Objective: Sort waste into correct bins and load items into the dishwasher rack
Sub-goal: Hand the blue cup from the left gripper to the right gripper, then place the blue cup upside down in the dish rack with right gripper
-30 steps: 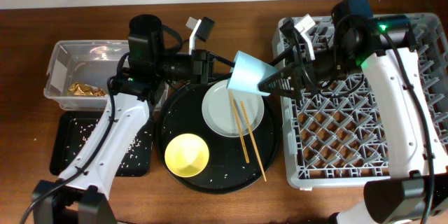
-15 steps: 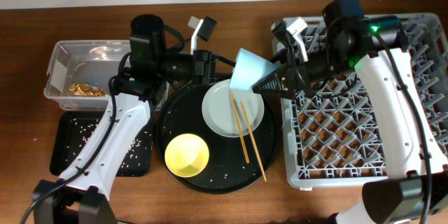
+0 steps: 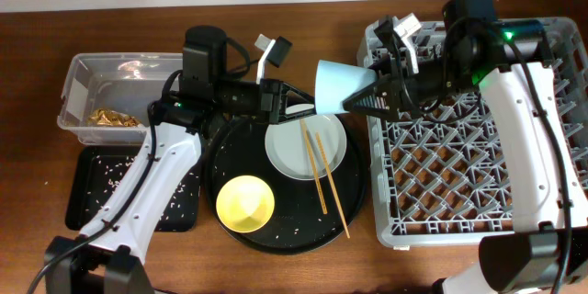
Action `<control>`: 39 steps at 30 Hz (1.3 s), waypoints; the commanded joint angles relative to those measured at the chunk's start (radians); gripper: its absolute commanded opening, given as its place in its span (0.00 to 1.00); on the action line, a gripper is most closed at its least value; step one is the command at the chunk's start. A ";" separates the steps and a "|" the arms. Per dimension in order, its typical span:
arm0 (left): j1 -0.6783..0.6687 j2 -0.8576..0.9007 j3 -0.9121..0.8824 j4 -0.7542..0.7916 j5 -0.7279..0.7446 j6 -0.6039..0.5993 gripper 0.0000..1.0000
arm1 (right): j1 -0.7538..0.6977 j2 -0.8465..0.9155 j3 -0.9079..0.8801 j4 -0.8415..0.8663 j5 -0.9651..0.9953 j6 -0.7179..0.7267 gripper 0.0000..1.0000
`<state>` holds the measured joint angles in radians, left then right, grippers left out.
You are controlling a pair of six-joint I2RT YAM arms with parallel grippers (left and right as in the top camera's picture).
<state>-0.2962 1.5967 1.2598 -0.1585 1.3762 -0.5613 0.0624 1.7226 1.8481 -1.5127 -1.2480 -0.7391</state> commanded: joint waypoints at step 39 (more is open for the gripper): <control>0.052 -0.019 0.001 -0.569 -0.801 0.096 0.75 | -0.053 0.002 -0.333 0.075 1.129 0.834 0.47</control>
<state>-0.2401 1.5963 1.2613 -0.7269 0.5819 -0.4747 0.0082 1.7294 1.5192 -1.4124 -0.1307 0.0822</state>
